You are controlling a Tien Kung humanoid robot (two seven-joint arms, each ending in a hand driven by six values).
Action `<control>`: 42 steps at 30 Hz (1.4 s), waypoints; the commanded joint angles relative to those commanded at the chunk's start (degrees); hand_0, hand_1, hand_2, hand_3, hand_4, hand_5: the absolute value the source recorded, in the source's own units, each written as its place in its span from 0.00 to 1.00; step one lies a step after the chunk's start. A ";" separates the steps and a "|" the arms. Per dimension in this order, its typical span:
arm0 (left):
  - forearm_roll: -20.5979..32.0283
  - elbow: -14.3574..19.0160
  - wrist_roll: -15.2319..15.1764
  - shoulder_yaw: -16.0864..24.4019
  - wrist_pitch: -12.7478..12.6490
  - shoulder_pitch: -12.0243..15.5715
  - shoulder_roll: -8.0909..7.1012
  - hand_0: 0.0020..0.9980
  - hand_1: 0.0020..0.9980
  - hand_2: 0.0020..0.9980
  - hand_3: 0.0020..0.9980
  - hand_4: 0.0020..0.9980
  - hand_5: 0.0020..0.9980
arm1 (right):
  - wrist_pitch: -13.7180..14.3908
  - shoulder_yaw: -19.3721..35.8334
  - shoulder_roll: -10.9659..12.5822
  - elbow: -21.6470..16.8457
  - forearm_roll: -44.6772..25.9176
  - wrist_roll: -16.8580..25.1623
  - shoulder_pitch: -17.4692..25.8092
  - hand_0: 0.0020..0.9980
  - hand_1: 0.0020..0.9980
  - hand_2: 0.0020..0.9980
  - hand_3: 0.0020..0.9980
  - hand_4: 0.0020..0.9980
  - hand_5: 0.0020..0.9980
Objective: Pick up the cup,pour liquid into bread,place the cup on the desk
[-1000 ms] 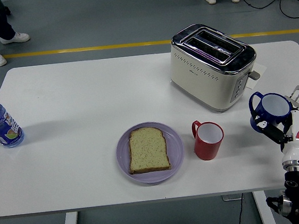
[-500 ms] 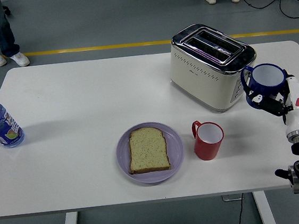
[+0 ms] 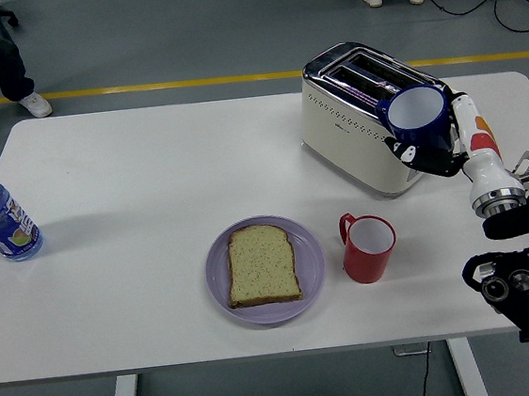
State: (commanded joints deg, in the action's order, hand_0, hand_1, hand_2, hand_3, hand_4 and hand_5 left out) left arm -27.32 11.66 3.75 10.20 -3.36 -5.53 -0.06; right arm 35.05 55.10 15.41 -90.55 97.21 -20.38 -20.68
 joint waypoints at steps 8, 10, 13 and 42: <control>0.19 0.01 0.03 0.05 0.01 -0.05 -0.10 0.64 0.65 0.66 0.55 0.32 0.84 | -1.49 -7.15 -1.17 1.31 4.01 -4.56 -5.25 0.38 0.35 0.52 0.53 0.76 0.00; 0.23 0.00 0.03 0.05 0.01 -0.07 -0.11 0.64 0.65 0.66 0.55 0.32 0.84 | -1.77 -8.29 -1.35 1.55 4.53 -5.08 -5.93 0.38 0.35 0.52 0.54 0.76 0.00; 0.31 0.01 0.03 0.07 0.01 -0.15 -0.14 0.64 0.65 0.66 0.55 0.32 0.84 | -2.80 -11.04 -1.75 2.20 6.81 -6.90 -7.71 0.38 0.35 0.52 0.54 0.76 0.00; 1.01 -0.04 0.06 0.04 -0.02 -0.02 -0.21 0.64 0.65 0.66 0.55 0.32 0.84 | -10.95 -39.72 -0.70 8.09 24.80 -14.63 -27.36 0.36 0.35 0.52 0.54 0.74 0.00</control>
State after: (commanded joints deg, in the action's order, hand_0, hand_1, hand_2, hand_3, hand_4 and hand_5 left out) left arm -26.30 11.62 3.81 10.24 -3.38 -5.55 -0.26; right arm 24.09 15.38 14.71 -82.46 122.01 -35.02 -48.04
